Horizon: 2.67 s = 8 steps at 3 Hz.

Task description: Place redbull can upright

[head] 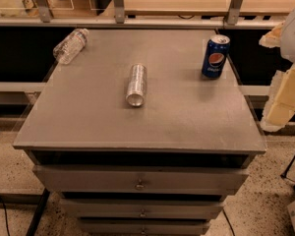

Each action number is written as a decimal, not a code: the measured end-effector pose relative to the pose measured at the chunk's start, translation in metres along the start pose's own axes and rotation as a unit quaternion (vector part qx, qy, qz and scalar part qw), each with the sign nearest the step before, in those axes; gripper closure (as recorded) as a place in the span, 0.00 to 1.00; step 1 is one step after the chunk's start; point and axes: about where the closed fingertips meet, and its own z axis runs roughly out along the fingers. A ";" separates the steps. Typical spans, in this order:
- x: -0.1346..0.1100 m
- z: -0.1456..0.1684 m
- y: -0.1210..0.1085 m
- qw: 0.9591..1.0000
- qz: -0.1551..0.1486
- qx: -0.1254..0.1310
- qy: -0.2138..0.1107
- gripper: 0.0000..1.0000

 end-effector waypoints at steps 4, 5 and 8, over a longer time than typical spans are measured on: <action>-0.096 0.032 -0.066 0.994 0.101 0.001 -0.051 0.00; -0.107 0.034 -0.066 0.989 0.138 -0.002 -0.054 0.00; -0.164 0.111 -0.056 0.982 0.173 -0.059 -0.055 0.00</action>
Offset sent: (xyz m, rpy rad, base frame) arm 0.0589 0.0442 0.0169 0.1306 -0.0661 -0.1019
